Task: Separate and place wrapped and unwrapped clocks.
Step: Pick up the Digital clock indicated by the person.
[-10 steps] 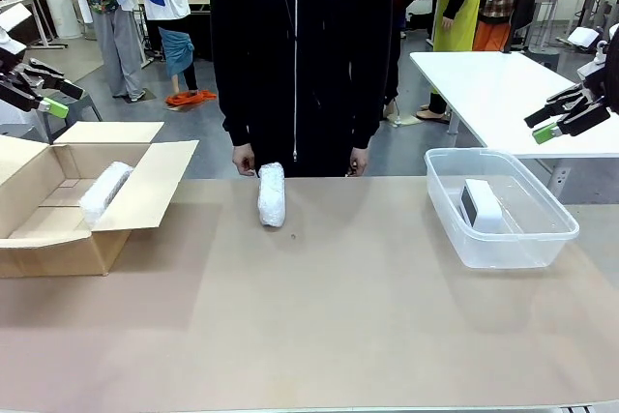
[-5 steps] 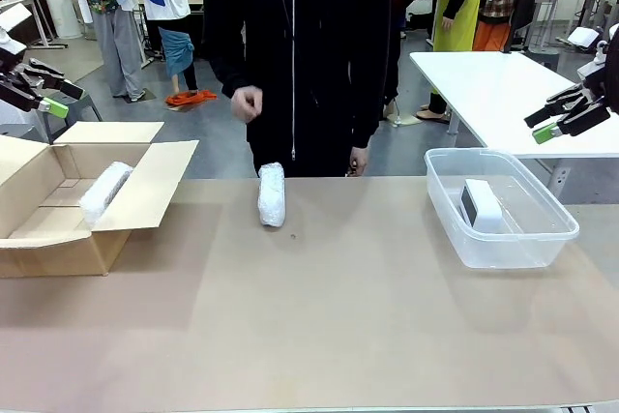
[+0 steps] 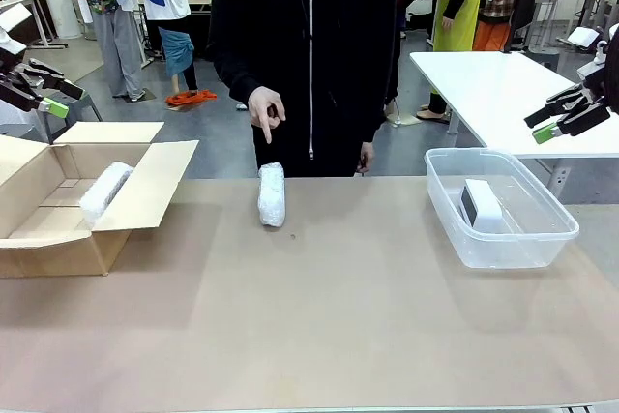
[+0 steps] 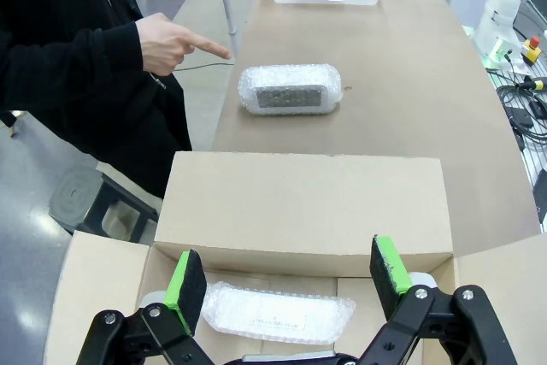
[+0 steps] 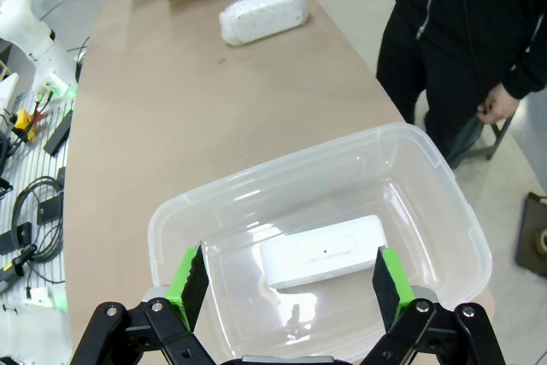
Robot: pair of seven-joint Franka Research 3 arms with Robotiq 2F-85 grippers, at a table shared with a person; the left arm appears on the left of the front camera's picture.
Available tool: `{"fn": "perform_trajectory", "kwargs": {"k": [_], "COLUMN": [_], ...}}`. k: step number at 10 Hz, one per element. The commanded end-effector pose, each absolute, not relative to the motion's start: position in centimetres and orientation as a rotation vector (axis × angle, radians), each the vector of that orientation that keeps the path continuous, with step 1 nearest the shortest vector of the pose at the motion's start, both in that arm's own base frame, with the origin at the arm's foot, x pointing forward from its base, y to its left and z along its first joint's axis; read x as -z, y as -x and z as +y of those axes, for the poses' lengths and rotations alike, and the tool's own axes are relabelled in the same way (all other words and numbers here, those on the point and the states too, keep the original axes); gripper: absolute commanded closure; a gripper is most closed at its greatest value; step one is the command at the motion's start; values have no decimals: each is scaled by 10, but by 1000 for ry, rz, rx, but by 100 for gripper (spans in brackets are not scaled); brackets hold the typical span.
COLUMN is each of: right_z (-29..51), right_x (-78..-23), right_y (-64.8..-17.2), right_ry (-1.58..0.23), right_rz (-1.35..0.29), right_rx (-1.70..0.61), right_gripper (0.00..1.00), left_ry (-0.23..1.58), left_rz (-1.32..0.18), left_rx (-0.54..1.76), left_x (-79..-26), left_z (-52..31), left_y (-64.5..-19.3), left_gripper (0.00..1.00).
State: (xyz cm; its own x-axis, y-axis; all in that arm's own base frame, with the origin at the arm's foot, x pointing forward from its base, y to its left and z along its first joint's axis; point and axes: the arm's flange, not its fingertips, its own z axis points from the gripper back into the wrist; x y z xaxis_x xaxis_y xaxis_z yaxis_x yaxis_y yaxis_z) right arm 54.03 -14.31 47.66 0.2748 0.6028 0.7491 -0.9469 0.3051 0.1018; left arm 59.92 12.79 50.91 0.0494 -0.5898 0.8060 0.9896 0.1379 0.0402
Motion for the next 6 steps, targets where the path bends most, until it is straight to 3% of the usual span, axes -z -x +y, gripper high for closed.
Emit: {"fn": "perform_trajectory", "kwargs": {"k": [1,6], "right_z": [-141,-141], "right_x": [-476,-476], "right_y": [-540,-540], "right_ry": [-604,-604], "right_rz": [-669,-669], "right_rx": [-1125,-1125], "right_gripper": [0,0], "left_ry": [645,645], "left_rz": [-825,-825], "left_rx": [1343,1343], "left_x": [-507,-507], "left_z": [127,127], "left_y": [-597,-597], "left_gripper": [0,0]}}
